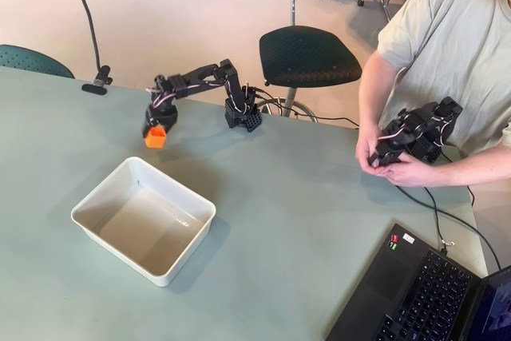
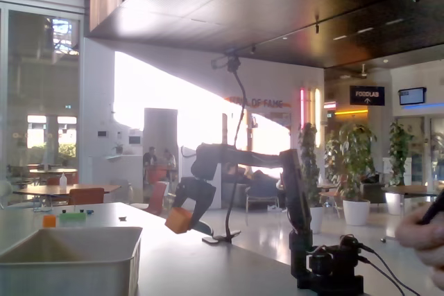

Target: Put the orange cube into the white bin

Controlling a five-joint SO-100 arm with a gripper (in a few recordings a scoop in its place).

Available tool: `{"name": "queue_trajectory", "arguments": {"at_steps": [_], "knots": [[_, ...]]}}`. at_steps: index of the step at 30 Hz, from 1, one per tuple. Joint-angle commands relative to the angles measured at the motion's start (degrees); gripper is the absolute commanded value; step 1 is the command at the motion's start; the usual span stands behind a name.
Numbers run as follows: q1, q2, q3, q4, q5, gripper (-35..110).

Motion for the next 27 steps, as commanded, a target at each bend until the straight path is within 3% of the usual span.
{"name": "queue_trajectory", "arguments": {"at_steps": [1,12,27], "knots": [[0.00,4.31,-6.24,-0.09,-0.44,21],[-10.72,0.97,-23.82,-2.02,-0.70,21],[-24.26,-19.16,-28.04,-30.23,-0.62,22]]}}
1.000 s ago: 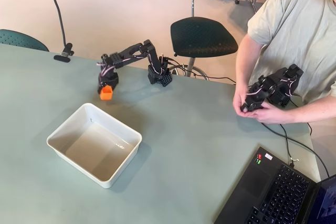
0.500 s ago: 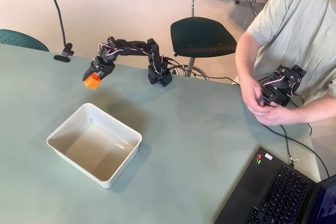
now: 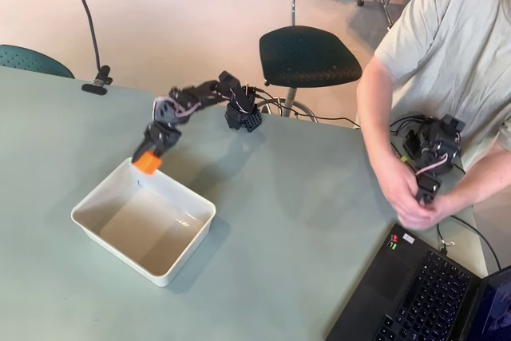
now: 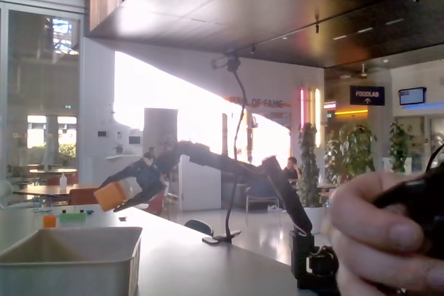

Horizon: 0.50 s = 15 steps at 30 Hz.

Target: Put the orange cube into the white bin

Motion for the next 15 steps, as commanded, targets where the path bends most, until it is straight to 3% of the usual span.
{"name": "queue_trajectory", "arguments": {"at_steps": [1,9,15], "knots": [[-1.49,-2.29,-2.46,-6.68,-0.09,22],[-2.46,-6.33,-2.02,-8.35,0.00,24],[-2.46,-6.50,-1.85,-8.17,0.18,41]]}}
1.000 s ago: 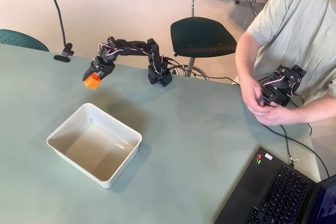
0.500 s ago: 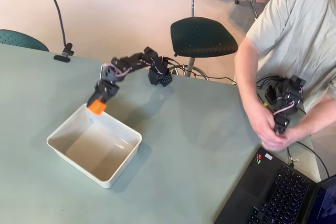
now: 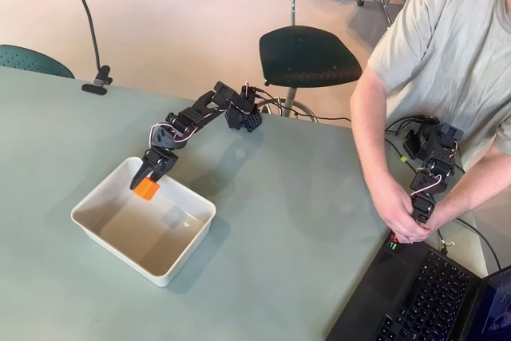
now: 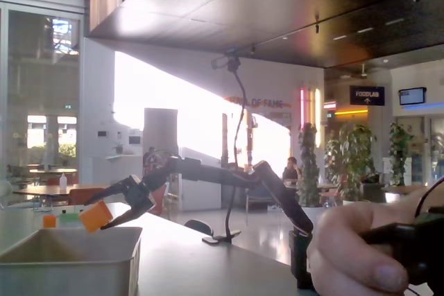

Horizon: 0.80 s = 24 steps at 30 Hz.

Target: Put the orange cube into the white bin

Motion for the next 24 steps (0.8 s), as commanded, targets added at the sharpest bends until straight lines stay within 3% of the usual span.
{"name": "queue_trajectory", "arguments": {"at_steps": [1,11,24], "knots": [[0.00,0.70,-1.85,-0.53,0.18,44],[0.09,6.50,-2.55,7.38,0.70,49],[0.79,40.61,-2.11,45.44,0.26,48]]}}
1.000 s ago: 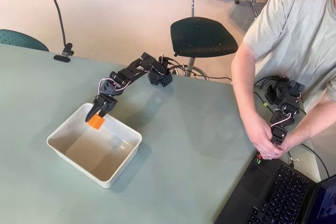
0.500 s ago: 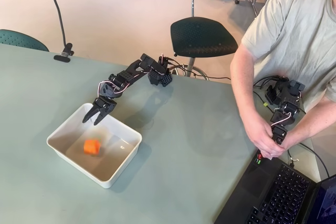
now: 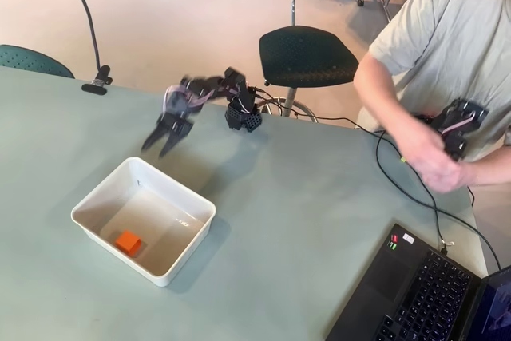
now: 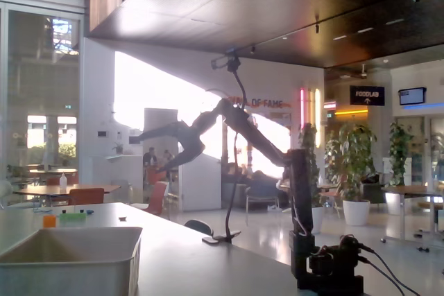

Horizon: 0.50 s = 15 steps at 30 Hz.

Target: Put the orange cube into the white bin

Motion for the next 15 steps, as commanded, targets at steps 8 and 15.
{"name": "queue_trajectory", "arguments": {"at_steps": [8,15], "knots": [[-0.79,25.49,6.59,16.26,-0.44,48],[-0.79,54.05,40.34,15.91,-0.35,48]]}}
